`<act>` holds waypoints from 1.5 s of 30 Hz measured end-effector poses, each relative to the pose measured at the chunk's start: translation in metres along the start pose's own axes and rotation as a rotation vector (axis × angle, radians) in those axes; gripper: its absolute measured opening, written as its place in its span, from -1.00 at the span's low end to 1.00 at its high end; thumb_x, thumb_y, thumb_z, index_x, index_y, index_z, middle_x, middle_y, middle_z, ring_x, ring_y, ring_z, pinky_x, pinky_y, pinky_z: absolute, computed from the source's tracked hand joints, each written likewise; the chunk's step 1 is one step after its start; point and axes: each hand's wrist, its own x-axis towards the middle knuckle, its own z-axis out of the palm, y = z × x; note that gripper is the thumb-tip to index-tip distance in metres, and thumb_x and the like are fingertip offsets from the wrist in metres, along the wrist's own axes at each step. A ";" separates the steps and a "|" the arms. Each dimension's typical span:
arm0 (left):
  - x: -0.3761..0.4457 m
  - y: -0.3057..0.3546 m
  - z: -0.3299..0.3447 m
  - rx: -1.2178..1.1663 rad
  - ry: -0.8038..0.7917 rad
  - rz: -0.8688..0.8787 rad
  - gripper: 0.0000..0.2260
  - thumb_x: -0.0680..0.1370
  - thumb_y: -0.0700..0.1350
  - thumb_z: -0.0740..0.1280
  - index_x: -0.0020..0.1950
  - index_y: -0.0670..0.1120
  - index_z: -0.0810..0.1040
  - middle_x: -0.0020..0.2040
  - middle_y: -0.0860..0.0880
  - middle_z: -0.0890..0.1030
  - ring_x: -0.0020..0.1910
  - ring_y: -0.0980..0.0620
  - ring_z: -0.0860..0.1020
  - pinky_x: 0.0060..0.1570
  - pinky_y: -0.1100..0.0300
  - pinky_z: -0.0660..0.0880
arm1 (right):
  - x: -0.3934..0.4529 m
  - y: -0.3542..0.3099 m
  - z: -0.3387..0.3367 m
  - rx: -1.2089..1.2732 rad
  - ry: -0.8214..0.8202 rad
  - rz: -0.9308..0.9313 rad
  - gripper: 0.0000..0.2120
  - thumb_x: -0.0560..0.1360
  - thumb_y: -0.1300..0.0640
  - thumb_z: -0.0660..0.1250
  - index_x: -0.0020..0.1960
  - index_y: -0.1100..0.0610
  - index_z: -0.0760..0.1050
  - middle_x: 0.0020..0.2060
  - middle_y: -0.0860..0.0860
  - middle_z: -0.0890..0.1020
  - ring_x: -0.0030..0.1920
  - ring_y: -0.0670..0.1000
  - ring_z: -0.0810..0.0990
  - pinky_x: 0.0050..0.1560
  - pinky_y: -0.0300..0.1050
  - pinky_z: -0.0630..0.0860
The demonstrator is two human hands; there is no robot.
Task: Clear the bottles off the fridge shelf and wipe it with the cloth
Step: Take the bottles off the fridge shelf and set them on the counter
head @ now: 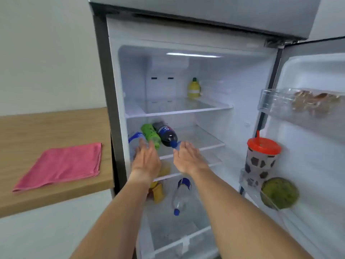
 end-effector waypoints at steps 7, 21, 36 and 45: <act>0.006 -0.010 0.033 0.091 0.023 -0.138 -0.58 0.56 -0.22 0.25 0.40 -0.11 0.26 0.26 -0.25 0.33 0.05 -0.14 0.60 0.03 0.10 0.55 | 0.033 -0.008 0.022 0.091 0.128 0.039 -0.55 0.65 -0.04 0.10 0.39 0.25 0.34 0.30 0.18 0.48 0.31 0.19 0.44 0.30 0.03 0.34; 0.021 -0.021 0.064 0.135 0.176 -0.018 -0.65 0.60 -0.25 0.26 0.34 -0.07 0.24 0.13 -0.11 0.46 -0.10 -0.01 0.64 -0.20 0.16 0.58 | 0.113 0.016 0.079 0.038 0.335 0.103 -0.56 0.58 -0.17 0.26 0.16 0.20 0.52 0.01 0.14 0.65 0.03 0.16 0.62 -0.01 -0.02 0.51; -0.019 0.006 -0.022 -0.266 0.377 -0.139 -0.78 0.69 -0.02 0.04 0.22 -0.12 0.30 -0.14 -0.15 0.66 -0.19 -0.20 0.68 -0.31 0.02 0.50 | 0.031 0.037 0.018 -0.185 0.409 -0.118 -0.65 0.62 -0.17 0.14 0.05 0.11 0.45 -0.12 0.02 0.60 -0.24 0.05 0.45 -0.20 -0.11 0.33; -0.052 0.026 -0.085 -0.241 0.524 -0.188 -0.75 0.69 0.00 0.07 0.16 -0.15 0.37 -0.26 -0.07 0.57 -0.41 -0.03 0.41 -0.49 0.19 0.22 | -0.016 0.030 -0.036 -0.099 0.415 -0.156 -0.70 0.64 -0.10 0.15 0.04 0.13 0.44 -0.09 0.05 0.58 -0.21 0.05 0.47 -0.14 -0.11 0.38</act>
